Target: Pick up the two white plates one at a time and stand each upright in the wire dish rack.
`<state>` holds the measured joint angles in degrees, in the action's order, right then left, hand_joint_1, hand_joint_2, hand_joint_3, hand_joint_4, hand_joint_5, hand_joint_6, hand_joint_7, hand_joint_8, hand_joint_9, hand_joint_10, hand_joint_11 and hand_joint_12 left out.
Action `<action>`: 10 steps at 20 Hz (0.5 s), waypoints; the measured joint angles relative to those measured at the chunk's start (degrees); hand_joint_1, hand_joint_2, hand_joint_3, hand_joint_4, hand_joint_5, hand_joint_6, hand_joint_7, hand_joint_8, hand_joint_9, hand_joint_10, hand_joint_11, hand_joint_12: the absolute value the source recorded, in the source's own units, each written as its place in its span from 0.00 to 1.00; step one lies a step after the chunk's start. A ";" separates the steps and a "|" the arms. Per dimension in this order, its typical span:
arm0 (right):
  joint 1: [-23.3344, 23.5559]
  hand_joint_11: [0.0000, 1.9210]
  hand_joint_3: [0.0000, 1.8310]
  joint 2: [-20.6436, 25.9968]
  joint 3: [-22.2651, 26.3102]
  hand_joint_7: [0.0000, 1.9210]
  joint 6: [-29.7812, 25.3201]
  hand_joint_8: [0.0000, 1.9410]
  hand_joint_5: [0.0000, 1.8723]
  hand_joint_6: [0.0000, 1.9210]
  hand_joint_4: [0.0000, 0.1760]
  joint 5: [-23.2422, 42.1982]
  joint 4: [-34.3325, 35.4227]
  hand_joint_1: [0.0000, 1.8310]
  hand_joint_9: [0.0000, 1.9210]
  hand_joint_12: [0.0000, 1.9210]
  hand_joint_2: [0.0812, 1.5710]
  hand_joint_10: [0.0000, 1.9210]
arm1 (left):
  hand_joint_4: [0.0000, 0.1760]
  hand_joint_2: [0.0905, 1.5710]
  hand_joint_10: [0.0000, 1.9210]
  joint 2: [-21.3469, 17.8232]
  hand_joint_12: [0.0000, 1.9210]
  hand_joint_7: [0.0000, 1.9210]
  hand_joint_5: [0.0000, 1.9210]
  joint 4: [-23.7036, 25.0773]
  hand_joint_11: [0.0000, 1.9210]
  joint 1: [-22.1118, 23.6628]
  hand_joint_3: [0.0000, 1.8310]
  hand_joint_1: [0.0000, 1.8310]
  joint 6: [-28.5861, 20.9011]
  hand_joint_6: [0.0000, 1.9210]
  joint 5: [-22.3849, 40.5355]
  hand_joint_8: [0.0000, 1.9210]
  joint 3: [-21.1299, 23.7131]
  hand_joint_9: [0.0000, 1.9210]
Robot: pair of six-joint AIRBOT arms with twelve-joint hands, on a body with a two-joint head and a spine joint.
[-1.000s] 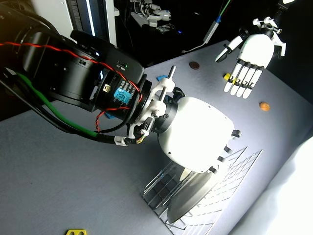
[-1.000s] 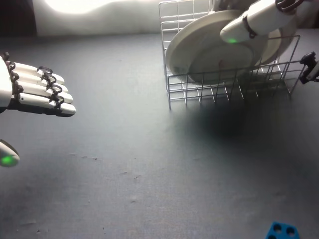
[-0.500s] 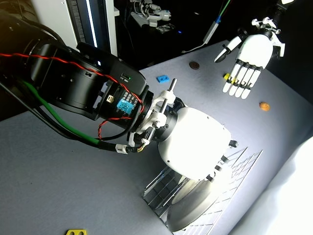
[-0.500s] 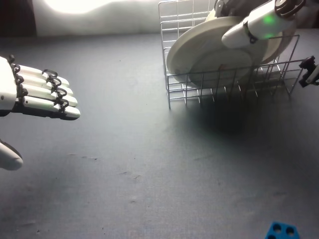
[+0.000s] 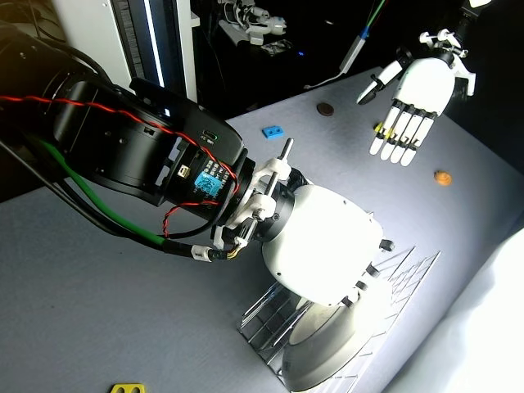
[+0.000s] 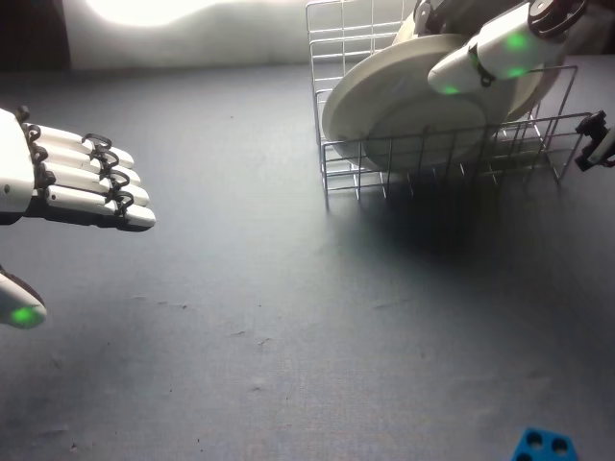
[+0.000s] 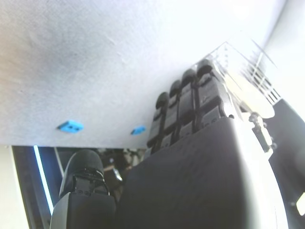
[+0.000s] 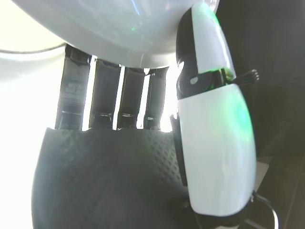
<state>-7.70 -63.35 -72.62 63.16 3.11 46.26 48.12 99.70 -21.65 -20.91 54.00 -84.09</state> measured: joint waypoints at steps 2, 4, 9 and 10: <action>-0.11 0.23 0.00 0.00 0.00 0.44 0.00 0.27 0.43 0.65 0.00 0.00 0.00 0.60 0.38 0.75 0.75 0.37 | 0.00 0.72 0.00 0.00 0.00 0.01 0.00 0.00 0.00 0.00 0.00 0.00 0.00 0.00 0.00 0.00 0.00 0.00; -0.35 0.18 0.00 0.00 0.00 0.43 -0.09 0.19 0.35 0.34 0.00 0.26 0.11 0.59 0.35 0.75 0.68 0.34 | 0.00 0.72 0.00 0.00 0.00 0.02 0.00 0.00 0.00 0.00 0.00 0.00 0.00 0.00 0.00 0.00 0.00 0.01; -0.33 0.14 0.00 0.00 0.04 0.42 -0.13 0.15 0.35 0.23 0.00 0.87 0.20 0.59 0.31 0.76 0.65 0.35 | 0.00 0.73 0.00 0.00 0.00 0.02 0.00 0.02 0.00 0.00 0.00 0.00 0.00 0.00 0.00 0.00 0.00 0.01; -0.33 0.13 0.00 0.00 0.04 0.42 -0.11 0.15 0.35 0.23 0.00 0.87 0.20 0.59 0.31 0.77 0.65 0.36 | 0.00 0.73 0.00 0.02 0.00 0.01 0.00 0.02 0.00 0.00 0.00 0.00 0.00 0.00 0.00 0.00 0.00 0.01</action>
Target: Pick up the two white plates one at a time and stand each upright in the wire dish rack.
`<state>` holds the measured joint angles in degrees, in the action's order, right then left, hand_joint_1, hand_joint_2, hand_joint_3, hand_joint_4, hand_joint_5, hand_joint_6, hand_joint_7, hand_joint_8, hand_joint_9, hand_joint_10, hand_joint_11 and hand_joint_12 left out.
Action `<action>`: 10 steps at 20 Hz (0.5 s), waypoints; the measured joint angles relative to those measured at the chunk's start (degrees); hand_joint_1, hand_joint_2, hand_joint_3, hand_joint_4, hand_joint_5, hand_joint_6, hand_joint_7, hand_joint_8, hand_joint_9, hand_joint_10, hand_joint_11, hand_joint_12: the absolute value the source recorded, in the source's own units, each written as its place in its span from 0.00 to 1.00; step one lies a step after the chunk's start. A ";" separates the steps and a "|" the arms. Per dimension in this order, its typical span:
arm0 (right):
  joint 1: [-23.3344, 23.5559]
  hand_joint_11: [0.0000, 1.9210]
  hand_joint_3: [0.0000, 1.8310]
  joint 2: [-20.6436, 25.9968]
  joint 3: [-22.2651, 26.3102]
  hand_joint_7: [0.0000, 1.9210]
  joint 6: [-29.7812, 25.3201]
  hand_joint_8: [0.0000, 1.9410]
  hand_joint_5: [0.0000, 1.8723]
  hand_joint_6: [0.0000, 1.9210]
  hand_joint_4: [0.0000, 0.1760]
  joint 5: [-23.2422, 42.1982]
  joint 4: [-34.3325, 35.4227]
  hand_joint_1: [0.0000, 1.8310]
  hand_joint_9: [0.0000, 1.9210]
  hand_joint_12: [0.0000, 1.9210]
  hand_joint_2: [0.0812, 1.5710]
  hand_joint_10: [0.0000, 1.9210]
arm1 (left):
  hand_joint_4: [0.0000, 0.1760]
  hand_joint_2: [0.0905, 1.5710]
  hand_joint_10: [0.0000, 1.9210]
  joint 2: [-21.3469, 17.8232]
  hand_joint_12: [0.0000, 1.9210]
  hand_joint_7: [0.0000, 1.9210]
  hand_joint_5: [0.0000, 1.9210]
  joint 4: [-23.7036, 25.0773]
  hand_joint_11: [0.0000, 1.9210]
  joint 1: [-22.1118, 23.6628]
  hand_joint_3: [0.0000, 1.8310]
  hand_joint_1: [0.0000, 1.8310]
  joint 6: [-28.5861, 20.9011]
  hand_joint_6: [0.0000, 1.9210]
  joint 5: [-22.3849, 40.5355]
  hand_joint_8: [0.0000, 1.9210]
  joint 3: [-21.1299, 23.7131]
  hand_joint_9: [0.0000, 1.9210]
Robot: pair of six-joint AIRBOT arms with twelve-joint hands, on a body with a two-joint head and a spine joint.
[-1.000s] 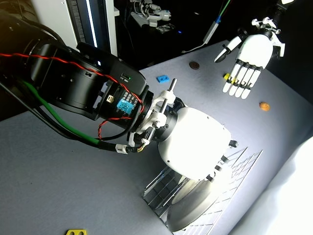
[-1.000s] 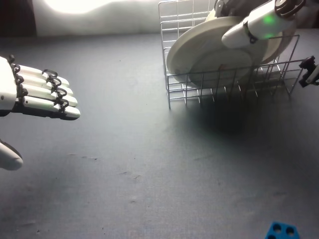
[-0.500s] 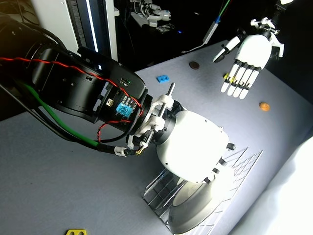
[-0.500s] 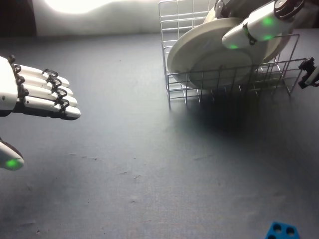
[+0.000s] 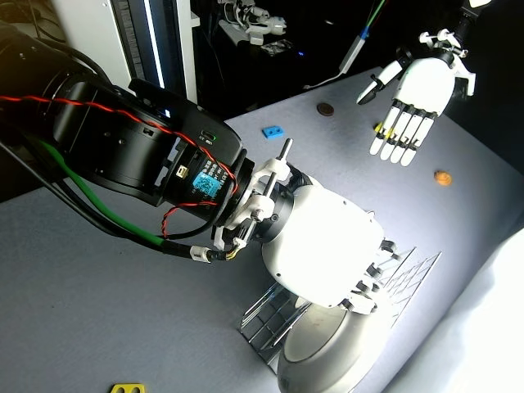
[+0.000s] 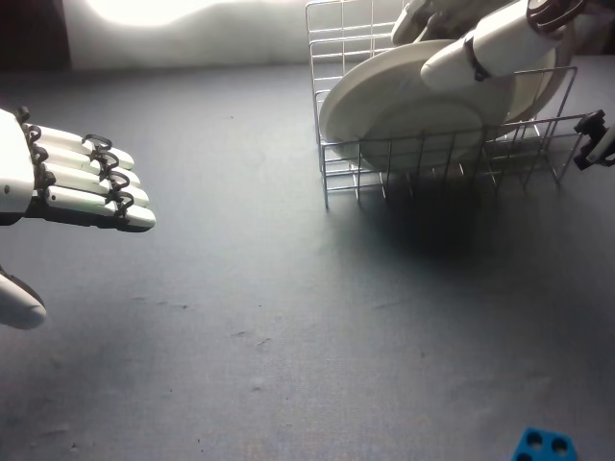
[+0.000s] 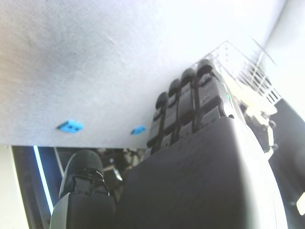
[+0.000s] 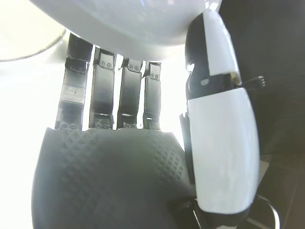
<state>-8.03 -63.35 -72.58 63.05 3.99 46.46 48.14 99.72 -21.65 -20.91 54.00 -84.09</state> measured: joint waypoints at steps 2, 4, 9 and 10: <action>0.00 0.12 0.00 0.00 0.02 0.40 -0.02 0.13 0.34 0.21 0.00 -0.02 -0.02 0.58 0.29 0.76 0.65 0.36 | 0.00 0.73 0.00 0.00 0.00 0.02 0.01 0.00 0.00 0.00 0.00 0.00 0.00 0.00 0.00 0.00 0.00 0.01; 0.00 0.12 0.00 0.00 0.31 0.40 -0.02 0.13 0.34 0.21 0.00 0.00 -0.20 0.58 0.29 0.76 0.65 0.36 | 0.00 0.73 0.01 0.00 0.00 0.02 0.01 0.00 0.00 0.00 0.00 0.00 0.00 0.00 0.00 0.01 0.00 0.02; 0.79 0.07 0.00 0.00 0.42 0.36 0.00 0.15 0.28 0.24 0.00 0.17 -0.63 0.55 0.24 0.80 0.66 0.42 | 0.00 0.73 0.00 -0.02 0.00 0.02 0.00 0.07 0.00 0.00 0.00 0.00 0.00 0.00 -0.11 0.00 0.55 0.01; 1.05 0.07 0.00 0.00 0.42 0.36 0.00 0.15 0.28 0.24 0.00 0.35 -0.63 0.55 0.24 0.80 0.66 0.42 | 0.00 0.73 0.00 0.00 0.00 0.02 0.00 0.07 0.00 0.00 0.00 0.00 0.02 0.00 0.07 0.00 0.55 0.02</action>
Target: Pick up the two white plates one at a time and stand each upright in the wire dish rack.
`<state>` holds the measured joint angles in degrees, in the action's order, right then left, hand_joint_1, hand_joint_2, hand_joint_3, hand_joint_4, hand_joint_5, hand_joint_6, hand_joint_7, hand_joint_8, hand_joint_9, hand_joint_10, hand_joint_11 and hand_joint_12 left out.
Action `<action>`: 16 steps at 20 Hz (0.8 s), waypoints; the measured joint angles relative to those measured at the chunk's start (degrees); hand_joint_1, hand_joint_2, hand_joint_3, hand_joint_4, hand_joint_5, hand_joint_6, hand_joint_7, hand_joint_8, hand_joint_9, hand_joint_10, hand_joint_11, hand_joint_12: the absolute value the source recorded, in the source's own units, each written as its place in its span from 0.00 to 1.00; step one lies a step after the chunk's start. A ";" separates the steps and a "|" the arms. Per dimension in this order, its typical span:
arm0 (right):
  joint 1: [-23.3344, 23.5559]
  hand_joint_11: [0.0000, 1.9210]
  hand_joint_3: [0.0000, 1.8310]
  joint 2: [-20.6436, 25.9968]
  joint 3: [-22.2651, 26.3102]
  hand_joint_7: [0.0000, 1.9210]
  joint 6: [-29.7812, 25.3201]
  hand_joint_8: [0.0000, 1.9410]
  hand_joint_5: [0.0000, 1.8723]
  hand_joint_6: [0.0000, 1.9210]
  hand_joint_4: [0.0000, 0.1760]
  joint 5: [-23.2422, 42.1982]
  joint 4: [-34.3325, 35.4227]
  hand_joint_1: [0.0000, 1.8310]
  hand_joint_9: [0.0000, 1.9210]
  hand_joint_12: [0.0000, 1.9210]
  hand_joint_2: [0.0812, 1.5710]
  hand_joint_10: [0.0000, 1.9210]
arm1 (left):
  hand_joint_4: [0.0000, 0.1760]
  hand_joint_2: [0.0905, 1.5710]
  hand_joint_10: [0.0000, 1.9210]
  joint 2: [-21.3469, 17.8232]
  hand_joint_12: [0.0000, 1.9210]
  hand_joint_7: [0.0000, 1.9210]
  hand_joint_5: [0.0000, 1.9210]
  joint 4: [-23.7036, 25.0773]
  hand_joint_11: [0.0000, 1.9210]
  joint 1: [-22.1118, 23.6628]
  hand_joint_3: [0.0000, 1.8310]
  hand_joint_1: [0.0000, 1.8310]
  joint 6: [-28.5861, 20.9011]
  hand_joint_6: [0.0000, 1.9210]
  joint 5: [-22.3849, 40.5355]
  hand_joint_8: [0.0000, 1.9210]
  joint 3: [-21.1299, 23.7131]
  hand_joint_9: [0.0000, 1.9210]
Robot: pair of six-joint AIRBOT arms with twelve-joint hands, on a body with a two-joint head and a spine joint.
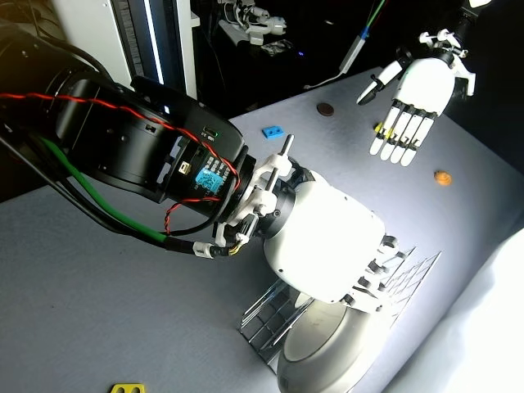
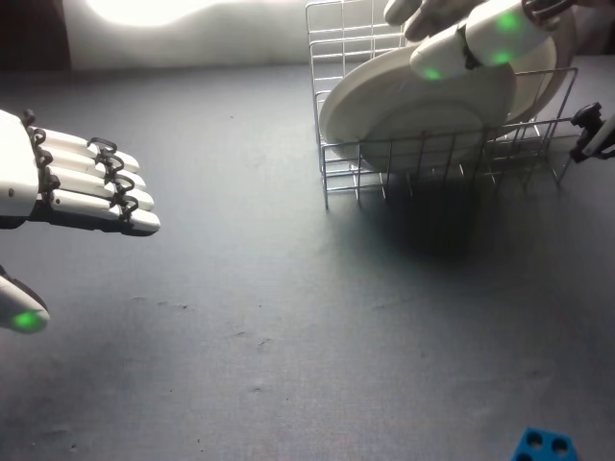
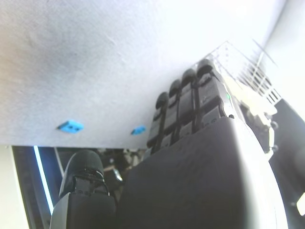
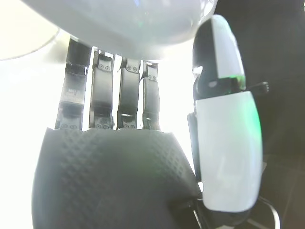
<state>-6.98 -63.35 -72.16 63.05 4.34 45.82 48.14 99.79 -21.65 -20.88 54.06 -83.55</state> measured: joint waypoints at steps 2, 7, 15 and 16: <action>0.20 0.07 0.00 0.02 0.00 0.36 0.00 0.15 0.28 0.24 0.00 0.31 0.00 0.56 0.24 0.80 0.66 0.42 | 0.00 0.73 0.00 -0.02 0.00 0.01 0.00 0.00 0.00 0.00 0.00 0.00 -0.02 0.00 -0.07 0.00 0.00 0.01; 2.29 0.07 0.00 0.52 0.00 0.37 0.20 0.15 0.29 0.24 0.00 0.28 -0.52 0.56 0.25 0.80 0.66 0.41 | 0.00 0.73 0.00 0.00 0.00 0.02 0.01 0.02 0.00 0.00 0.00 0.00 -0.02 0.00 -0.09 0.00 0.00 0.01; 2.38 0.08 0.00 3.89 4.81 0.35 2.78 0.17 0.26 0.26 0.00 5.01 -4.98 0.54 0.23 0.81 0.67 0.44 | 0.00 0.73 0.00 -0.02 0.00 0.02 0.01 0.02 0.00 0.00 0.00 0.00 -0.02 0.00 0.85 0.00 0.00 0.01; 1.75 0.05 0.00 4.68 5.44 0.34 3.85 0.18 0.25 0.27 0.00 6.91 -5.14 0.55 0.21 0.82 0.67 0.44 | 0.00 0.73 0.00 -0.02 0.00 0.02 0.01 0.07 0.00 0.00 0.00 0.00 -0.02 0.00 1.07 0.00 0.04 0.02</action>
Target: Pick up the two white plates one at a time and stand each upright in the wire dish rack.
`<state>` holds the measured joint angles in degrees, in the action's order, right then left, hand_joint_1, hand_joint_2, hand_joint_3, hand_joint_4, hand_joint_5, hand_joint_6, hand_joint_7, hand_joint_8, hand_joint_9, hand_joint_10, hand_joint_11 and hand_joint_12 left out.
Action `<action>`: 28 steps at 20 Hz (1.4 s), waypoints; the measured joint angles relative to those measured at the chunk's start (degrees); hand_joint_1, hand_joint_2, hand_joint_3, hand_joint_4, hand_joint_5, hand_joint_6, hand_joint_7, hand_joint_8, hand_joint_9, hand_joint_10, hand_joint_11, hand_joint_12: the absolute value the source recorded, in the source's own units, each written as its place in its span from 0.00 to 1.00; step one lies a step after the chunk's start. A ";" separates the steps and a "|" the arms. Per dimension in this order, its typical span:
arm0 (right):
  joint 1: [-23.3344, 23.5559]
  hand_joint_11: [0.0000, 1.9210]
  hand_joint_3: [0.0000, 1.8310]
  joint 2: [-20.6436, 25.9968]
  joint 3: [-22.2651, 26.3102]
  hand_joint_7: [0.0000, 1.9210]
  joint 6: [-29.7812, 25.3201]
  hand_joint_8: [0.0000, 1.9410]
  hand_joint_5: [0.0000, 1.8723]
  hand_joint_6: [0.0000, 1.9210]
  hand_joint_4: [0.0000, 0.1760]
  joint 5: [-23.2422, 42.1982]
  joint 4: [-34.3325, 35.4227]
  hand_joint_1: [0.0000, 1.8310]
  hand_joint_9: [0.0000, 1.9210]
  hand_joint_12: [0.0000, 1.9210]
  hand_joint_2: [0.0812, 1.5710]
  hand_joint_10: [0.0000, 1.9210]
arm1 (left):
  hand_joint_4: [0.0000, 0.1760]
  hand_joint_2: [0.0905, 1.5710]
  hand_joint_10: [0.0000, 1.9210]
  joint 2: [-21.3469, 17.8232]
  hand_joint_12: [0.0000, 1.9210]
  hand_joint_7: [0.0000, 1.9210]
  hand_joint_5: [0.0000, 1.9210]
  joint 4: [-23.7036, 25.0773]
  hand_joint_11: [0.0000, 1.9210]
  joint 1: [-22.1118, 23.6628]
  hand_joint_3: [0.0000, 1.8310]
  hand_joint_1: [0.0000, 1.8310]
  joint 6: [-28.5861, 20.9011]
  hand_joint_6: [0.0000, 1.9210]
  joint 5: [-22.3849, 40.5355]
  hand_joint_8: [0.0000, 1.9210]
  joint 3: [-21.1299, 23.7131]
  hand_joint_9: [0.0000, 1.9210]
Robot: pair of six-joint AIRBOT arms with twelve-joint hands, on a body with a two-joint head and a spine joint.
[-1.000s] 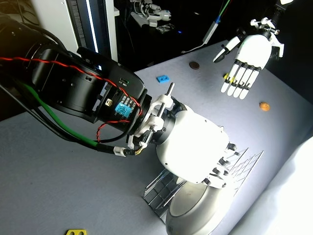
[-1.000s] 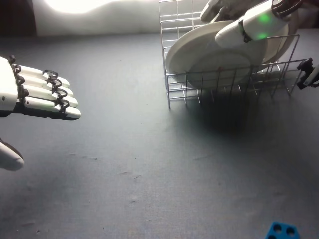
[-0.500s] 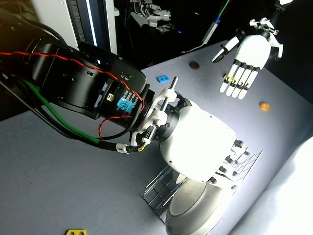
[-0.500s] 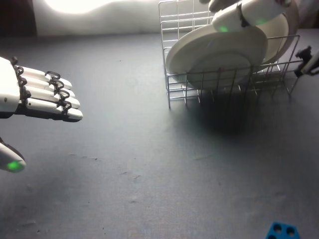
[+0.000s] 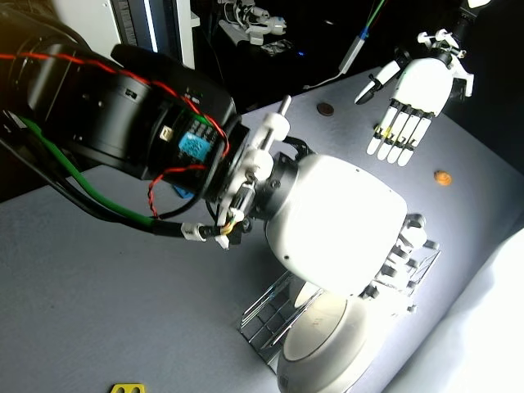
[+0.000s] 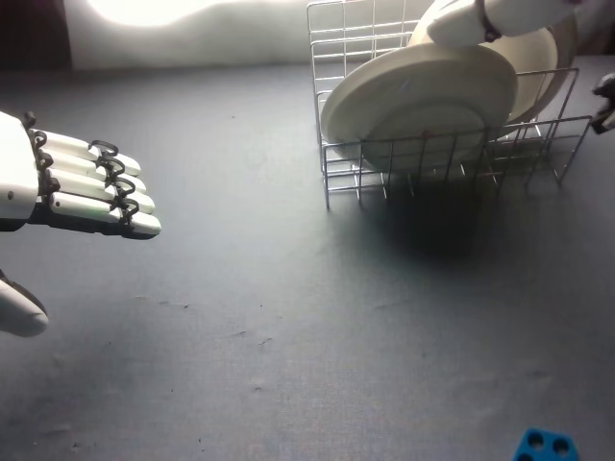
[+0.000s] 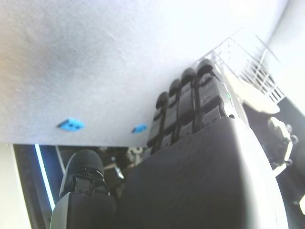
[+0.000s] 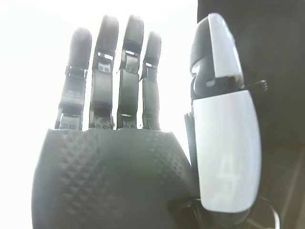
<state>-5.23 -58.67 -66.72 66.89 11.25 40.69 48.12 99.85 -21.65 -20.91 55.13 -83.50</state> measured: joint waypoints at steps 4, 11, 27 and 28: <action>-1.99 0.07 0.00 2.89 1.64 0.34 0.63 0.21 0.27 0.29 0.00 5.75 -3.30 0.56 0.23 0.80 0.67 0.44 | 0.00 0.73 0.00 0.00 0.00 0.02 0.01 0.09 0.00 0.04 0.00 0.00 0.00 0.00 1.14 0.00 0.76 0.01; -4.98 0.07 0.00 6.58 7.06 0.34 6.69 0.22 0.28 0.28 0.00 11.06 -3.65 0.57 0.24 0.79 0.67 0.42 | 0.00 0.72 0.00 -1.14 0.00 0.02 0.01 0.17 0.00 0.24 0.00 0.00 1.60 0.00 3.43 0.00 3.48 0.01; -6.91 0.08 0.00 17.59 15.85 0.34 14.62 0.23 0.29 0.27 0.00 14.58 -3.21 0.52 0.25 0.78 0.67 0.41 | 0.00 0.73 0.00 -3.41 0.00 0.02 0.01 0.22 0.00 1.62 0.00 0.00 6.21 0.00 4.57 0.00 7.08 0.01; -7.30 0.07 0.00 17.79 15.85 0.34 14.69 0.22 0.28 0.26 0.00 14.60 -3.28 0.51 0.25 0.78 0.67 0.40 | 0.00 0.74 0.00 -3.41 0.00 0.01 0.00 0.24 0.00 1.88 0.00 0.00 5.97 0.00 4.42 0.00 7.08 0.00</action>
<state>-12.53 -40.88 -50.87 81.58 25.85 37.41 44.71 100.09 -19.77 -14.94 59.55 -76.42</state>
